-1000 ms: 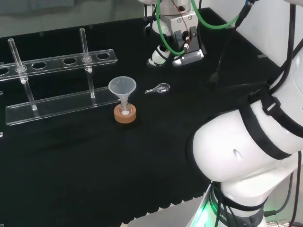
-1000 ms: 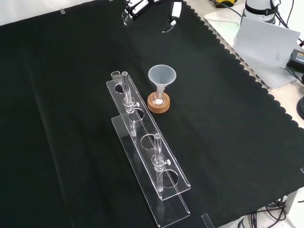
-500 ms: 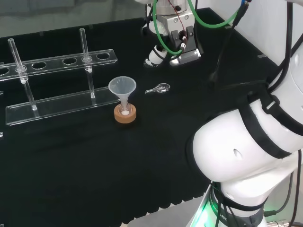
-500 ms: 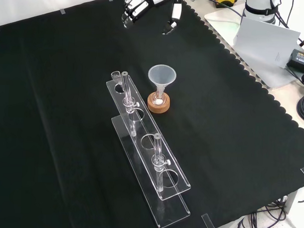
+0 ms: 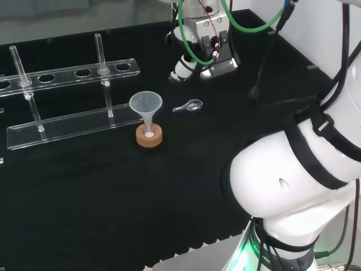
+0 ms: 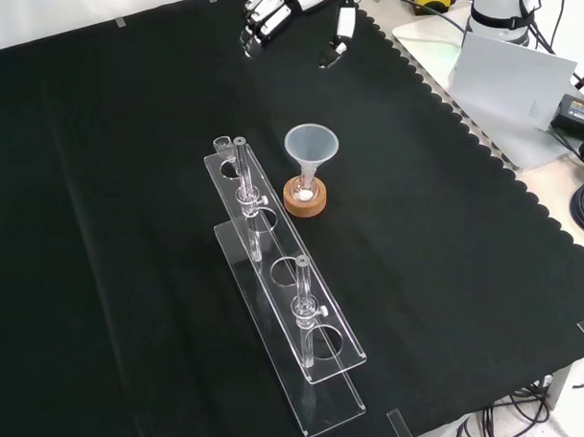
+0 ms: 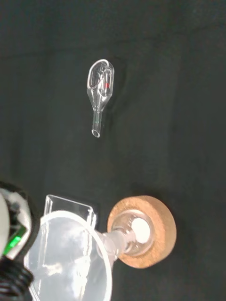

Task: Remove the funnel from the round-bottom flask.

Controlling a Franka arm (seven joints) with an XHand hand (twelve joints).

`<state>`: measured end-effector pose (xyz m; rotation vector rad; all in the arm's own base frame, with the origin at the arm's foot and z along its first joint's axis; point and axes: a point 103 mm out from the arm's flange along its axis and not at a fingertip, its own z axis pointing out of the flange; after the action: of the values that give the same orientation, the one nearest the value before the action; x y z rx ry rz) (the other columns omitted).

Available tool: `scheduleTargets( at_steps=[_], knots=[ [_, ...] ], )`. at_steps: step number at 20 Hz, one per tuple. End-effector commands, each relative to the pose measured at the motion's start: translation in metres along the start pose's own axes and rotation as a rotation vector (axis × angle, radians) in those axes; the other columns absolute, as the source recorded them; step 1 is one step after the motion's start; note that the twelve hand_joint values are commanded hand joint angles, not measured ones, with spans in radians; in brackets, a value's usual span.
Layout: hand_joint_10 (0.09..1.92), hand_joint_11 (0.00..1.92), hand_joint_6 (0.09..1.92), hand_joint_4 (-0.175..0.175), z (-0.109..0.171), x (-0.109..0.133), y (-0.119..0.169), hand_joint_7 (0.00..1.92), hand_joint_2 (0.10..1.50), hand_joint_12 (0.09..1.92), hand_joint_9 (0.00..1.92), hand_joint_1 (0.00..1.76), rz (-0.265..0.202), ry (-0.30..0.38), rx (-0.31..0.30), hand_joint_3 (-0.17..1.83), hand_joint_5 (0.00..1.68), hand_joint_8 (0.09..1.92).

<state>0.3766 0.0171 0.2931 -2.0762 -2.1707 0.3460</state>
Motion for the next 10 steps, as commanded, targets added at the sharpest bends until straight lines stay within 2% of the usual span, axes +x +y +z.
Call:
scheduleTargets(
  at_steps=[1, 10],
  knots=[
    [0.67, 0.26, 0.09, -0.029, -0.003, 0.020, -0.008, 0.10, 0.61, 1.39, 0.37, 0.82, -0.029, -0.008, 0.018, 0.60, 0.29, 0.67],
    [0.68, 0.28, 0.09, -0.035, 0.013, 0.059, -0.005, 0.09, 0.60, 1.41, 0.37, 0.78, -0.075, -0.017, 0.098, 0.60, 0.29, 0.67]
  ],
)
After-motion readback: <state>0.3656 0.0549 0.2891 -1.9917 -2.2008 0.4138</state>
